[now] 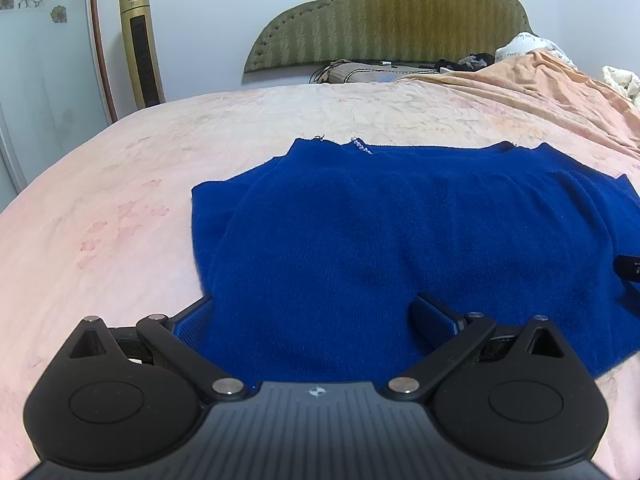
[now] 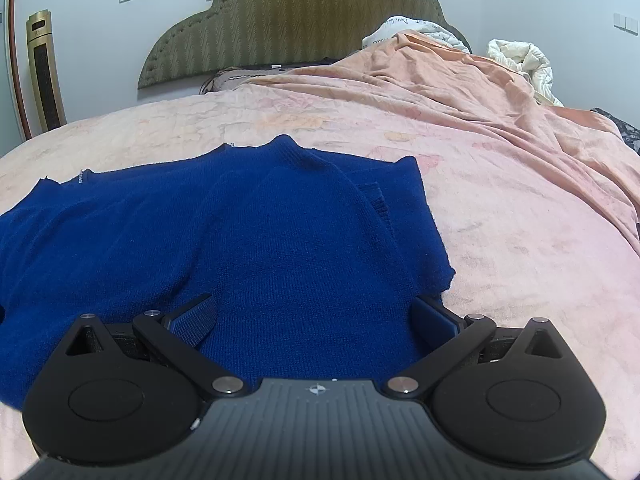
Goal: Fold small clothes
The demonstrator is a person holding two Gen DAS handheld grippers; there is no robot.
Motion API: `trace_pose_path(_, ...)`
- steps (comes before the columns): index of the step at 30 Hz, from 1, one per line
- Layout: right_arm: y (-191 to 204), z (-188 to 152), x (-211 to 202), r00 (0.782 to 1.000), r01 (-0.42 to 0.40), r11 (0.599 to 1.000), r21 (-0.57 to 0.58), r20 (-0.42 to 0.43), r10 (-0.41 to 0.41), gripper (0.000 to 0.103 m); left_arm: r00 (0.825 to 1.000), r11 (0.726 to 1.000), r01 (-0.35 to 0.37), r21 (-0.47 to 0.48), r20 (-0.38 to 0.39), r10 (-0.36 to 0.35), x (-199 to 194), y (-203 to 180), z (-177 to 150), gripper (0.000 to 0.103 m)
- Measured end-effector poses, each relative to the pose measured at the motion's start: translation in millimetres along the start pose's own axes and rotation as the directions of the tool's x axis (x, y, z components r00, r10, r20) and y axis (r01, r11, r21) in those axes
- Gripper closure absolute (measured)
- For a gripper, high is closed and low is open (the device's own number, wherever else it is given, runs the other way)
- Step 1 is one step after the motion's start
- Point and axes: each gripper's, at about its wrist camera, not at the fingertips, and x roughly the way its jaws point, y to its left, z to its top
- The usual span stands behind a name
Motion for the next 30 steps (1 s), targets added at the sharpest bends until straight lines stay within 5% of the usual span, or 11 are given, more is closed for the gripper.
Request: trace_pose_path(30, -0.6, -0.1, -0.3, 1.0, 0.0, 1.0, 0.001, 0.001, 0.0, 0.0, 1.0, 1.0, 0.012, -0.016, -0.005, -0.012, 0.9, 2.9, -0.4, 0.0)
